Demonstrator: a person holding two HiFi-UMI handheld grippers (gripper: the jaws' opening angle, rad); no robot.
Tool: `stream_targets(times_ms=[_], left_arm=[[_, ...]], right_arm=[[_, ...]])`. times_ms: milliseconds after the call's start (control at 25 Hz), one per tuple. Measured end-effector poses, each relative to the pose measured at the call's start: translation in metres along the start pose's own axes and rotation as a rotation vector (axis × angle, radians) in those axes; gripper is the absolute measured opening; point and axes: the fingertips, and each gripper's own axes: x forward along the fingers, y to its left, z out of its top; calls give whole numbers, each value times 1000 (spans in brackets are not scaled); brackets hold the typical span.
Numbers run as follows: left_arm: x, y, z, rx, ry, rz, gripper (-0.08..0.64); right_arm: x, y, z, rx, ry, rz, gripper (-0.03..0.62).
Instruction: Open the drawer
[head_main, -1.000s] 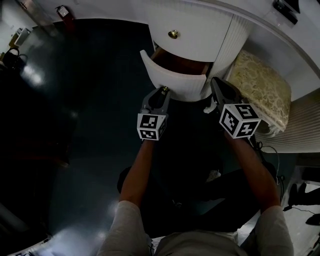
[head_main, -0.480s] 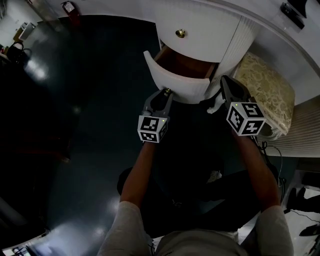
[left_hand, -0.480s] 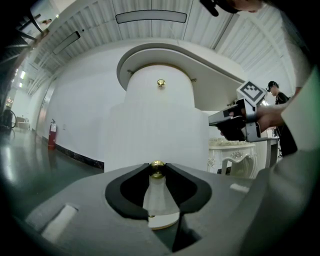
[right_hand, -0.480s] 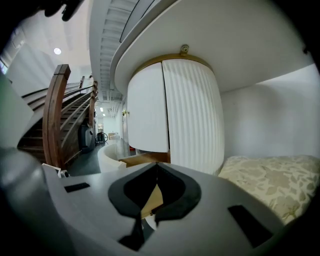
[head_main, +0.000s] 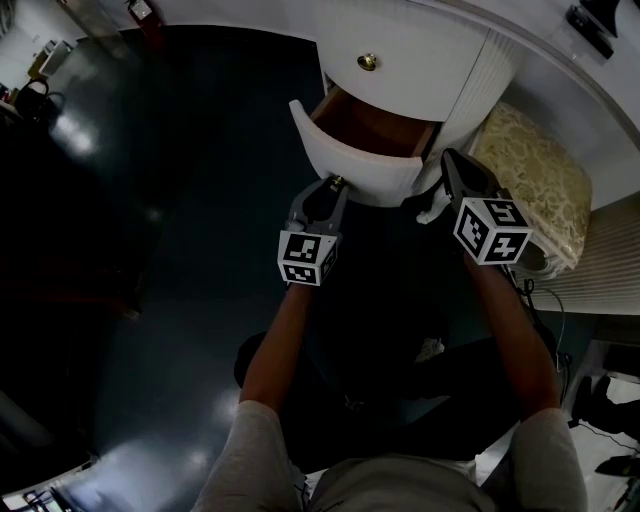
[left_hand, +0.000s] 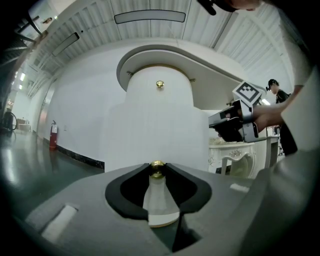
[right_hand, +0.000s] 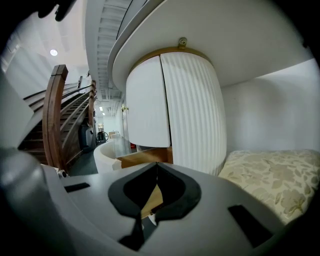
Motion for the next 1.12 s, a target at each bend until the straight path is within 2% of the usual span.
stream_targets(times_ms=[240,760,1120], left_arm=[[-7,1,-2,8,0,-8,109],[-25,2,-5,1,11,-3,109],[-37,2,-9,-8,1,-3,109]], right_arm=[[0,11,-2,7,5,35,15],[8,15,-3,18,25,35,15],[17,7,-9,134,27,19,15]])
